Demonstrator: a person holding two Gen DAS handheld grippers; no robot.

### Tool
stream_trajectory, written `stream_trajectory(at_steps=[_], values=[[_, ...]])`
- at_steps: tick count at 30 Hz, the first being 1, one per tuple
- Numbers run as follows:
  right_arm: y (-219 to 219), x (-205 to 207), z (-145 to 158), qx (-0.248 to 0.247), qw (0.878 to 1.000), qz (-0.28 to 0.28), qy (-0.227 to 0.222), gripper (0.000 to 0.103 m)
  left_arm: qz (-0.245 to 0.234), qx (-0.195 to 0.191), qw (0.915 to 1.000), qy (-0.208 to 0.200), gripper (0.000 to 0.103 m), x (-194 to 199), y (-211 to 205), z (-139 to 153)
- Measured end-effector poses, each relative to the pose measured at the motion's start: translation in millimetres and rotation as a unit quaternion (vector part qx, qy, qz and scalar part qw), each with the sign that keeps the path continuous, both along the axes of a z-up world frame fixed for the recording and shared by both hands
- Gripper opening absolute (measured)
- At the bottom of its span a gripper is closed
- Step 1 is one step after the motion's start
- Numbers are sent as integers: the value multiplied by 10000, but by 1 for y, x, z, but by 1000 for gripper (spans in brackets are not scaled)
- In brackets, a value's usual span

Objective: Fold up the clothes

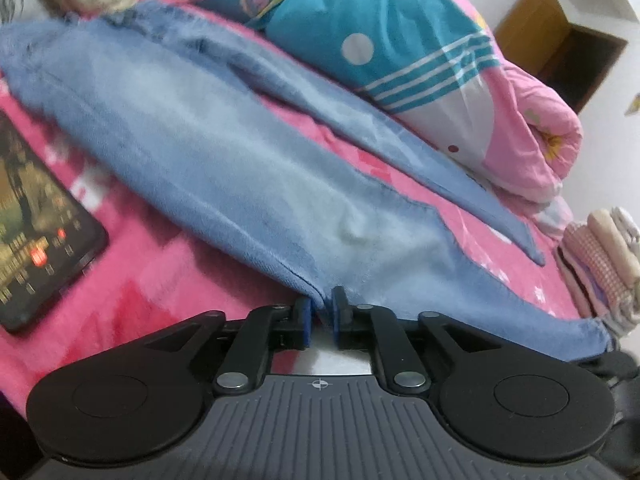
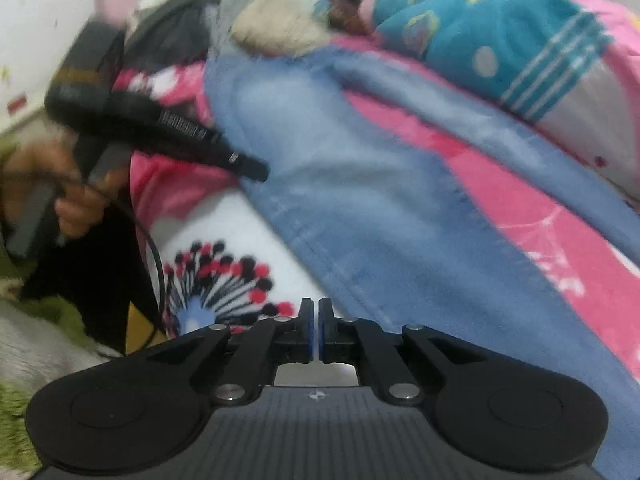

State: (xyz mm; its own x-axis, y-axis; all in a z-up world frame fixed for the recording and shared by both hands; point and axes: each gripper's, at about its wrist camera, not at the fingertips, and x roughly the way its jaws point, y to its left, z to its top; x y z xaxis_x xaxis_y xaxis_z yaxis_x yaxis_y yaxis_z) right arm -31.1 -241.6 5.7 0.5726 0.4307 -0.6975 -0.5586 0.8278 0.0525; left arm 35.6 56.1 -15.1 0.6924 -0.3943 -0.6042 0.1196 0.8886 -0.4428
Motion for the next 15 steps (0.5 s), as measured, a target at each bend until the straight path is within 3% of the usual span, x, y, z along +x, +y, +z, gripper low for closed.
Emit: stream_trajectory(at_steps=[1, 3, 5, 6, 9, 11, 13, 15], values=[[-6, 0, 1, 71, 9999, -104, 42, 5, 7, 87, 9999, -69, 14, -2, 0, 3], [-27, -3, 5, 252, 9986, -459, 79, 26, 27, 218, 9995, -226, 17, -5, 1, 9], [-76, -15, 10, 655, 9874, -1441, 6, 42, 20, 376, 9986, -382, 17, -6, -1, 15], [-101, -22, 12, 869, 9767, -1961, -31, 42, 15, 455, 9979, -454, 17, -6, -3, 17], [-179, -42, 19, 1492, 9256, -3475, -143, 51, 26, 738, 9952, -645, 17, -3, -13, 23], [-227, -60, 14, 2029, 8734, -4428, -24, 53, 63, 909, 9933, -712, 17, 1, -20, 25], [-258, -71, 0, 2435, 8313, -4991, 241, 53, 133, 1009, 9921, -732, 17, 5, -24, 26], [-274, -75, -16, 2714, 8063, -5236, 447, 53, 187, 1086, 9913, -717, 17, 6, -27, 25]])
